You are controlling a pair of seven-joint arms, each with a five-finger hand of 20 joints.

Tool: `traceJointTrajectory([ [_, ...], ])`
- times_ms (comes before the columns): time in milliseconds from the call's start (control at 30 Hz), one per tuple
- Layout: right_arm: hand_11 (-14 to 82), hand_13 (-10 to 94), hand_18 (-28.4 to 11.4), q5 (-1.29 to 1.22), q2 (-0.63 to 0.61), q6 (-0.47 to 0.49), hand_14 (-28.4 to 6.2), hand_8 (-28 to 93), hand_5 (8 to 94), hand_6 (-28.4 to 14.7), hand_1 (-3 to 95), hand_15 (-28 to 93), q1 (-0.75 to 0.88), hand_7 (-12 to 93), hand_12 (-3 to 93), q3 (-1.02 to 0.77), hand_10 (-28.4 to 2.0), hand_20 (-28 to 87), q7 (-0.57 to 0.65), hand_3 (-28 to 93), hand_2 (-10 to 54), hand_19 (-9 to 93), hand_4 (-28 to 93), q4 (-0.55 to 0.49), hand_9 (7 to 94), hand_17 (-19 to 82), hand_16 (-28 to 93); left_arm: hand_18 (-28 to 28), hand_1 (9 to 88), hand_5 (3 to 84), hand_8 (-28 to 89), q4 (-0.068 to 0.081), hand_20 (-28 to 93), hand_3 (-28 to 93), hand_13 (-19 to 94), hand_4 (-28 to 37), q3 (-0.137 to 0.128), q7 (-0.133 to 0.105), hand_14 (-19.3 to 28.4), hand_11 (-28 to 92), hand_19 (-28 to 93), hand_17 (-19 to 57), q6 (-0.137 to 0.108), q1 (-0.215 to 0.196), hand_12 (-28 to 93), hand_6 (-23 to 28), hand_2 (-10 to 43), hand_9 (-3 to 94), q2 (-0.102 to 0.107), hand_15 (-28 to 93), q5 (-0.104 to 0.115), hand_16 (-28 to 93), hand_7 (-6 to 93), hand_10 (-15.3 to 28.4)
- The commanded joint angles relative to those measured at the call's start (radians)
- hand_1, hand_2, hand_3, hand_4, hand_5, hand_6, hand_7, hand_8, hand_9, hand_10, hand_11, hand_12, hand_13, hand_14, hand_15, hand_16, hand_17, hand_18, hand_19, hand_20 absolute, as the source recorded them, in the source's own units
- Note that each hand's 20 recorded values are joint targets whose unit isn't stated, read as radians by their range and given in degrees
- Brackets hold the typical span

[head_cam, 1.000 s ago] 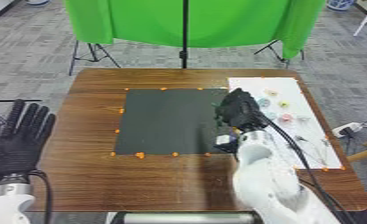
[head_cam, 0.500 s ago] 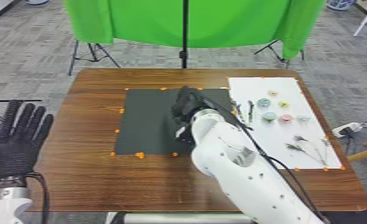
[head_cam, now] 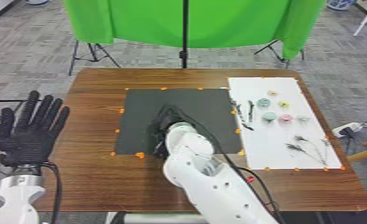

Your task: Arrange flowers

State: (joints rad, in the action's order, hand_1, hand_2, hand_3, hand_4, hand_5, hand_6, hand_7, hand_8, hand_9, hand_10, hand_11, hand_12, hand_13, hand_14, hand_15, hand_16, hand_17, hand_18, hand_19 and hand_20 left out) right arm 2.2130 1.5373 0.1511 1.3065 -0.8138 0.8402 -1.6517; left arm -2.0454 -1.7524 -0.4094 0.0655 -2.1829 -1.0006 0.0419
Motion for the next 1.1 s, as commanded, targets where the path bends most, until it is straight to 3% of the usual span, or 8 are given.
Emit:
traceJointTrajectory([
  [33,53.3,63,-26.7,0.007,-0.001,-0.025,-18.1,9,59.1,-8.1,39.7,70,0.011,47,28.1,0.016,-21.0,38,0.013,80,-9.5,93,-22,-0.013,65.7,38,22,10.6,27.1,40.2,-8,0.006,9,74,25,-28.3,-0.001,0.006,12.8,11,25,-5.1,-0.005,-0.016,8,8.0,9.8,36.8,-0.001,17,-0.002,-6,4.8,15.3],
  [133,57.0,60,-26.9,-0.004,-0.007,-0.012,-19.2,-15,54.7,-10.2,35.4,72,0.008,50,28.7,0.014,-22.8,39,0.011,83,-9.5,93,-22,-0.025,59.9,38,21,10.6,27.3,40.4,-8,0.008,9,74,25,-28.3,0.002,0.010,12.7,11,25,-5.1,-0.005,-0.010,8,8.1,9.7,37.4,0.000,18,-0.001,-6,4.9,15.3],
  [200,57.7,59,-27.0,-0.011,-0.010,-0.015,-19.6,-19,51.7,-11.3,34.4,73,0.008,49,28.5,0.011,-23.7,40,0.011,84,-9.5,93,-22,-0.032,57.3,38,21,10.6,27.4,40.5,-8,0.008,9,74,25,-28.3,0.003,0.008,12.7,11,25,-5.1,-0.002,-0.009,8,8.1,9.6,37.4,-0.001,18,-0.003,-6,4.9,15.3],
  [400,55.4,57,-27.3,-0.034,-0.093,-0.017,-20.4,-15,45.6,-14.1,32.8,74,0.021,35,24.1,0.011,-26.3,41,-0.007,84,-9.5,93,-24,-0.116,50.9,38,18,10.6,27.7,40.5,-8,0.004,9,74,25,-28.3,-0.010,0.002,12.7,11,25,-5.2,0.014,-0.030,8,8.2,9.3,37.3,-0.024,18,-0.002,-6,5.0,15.3],
  [533,52.6,56,-27.2,-0.081,-0.164,0.080,-20.9,-14,47.4,-14.2,32.0,74,0.075,30,22.5,-0.042,-26.9,41,0.000,83,-9.5,93,-24,-0.201,49.8,38,17,10.7,27.2,40.6,-8,-0.017,9,74,25,-28.3,-0.030,-0.001,12.8,11,25,-5.2,-0.020,-0.085,8,8.1,9.9,37.2,-0.061,18,0.008,-6,5.0,15.2],
  [767,53.1,61,-26.7,-0.145,-0.298,0.114,-19.5,-13,58.9,-11.1,39.5,76,0.139,23,24.9,-0.108,-23.9,40,-0.032,84,-8.9,93,-25,-0.323,58.2,38,21,10.7,26.9,40.8,-8,-0.027,9,74,25,-28.3,-0.038,-0.005,12.8,11,25,-5.2,-0.011,-0.096,8,8.3,10.6,37.2,-0.068,18,-0.006,-6,5.1,15.2],
  [833,49.8,63,-26.3,-0.150,-0.313,0.123,-18.6,-13,61.8,-9.7,42.6,75,0.166,22,27.2,-0.116,-22.3,39,-0.042,83,-3.6,93,-27,-0.343,61.7,38,22,10.7,27.0,40.8,-8,-0.031,9,74,25,-28.3,-0.042,-0.005,12.8,11,25,-5.2,-0.013,-0.106,8,8.2,10.7,37.2,-0.070,18,-0.001,-6,5.1,15.3],
  [1100,46.3,64,-26.2,-0.312,-0.273,0.294,-18.0,-3,65.3,-8.9,44.6,74,0.208,21,31.4,-0.135,-20.6,36,-0.022,82,0.5,93,-27,-0.331,65.8,37,24,10.7,27.2,40.8,-8,-0.032,9,74,25,-28.3,-0.043,-0.003,12.8,11,25,-5.2,-0.013,-0.111,8,8.2,10.8,37.4,-0.083,18,0.000,-7,5.2,15.3],
])
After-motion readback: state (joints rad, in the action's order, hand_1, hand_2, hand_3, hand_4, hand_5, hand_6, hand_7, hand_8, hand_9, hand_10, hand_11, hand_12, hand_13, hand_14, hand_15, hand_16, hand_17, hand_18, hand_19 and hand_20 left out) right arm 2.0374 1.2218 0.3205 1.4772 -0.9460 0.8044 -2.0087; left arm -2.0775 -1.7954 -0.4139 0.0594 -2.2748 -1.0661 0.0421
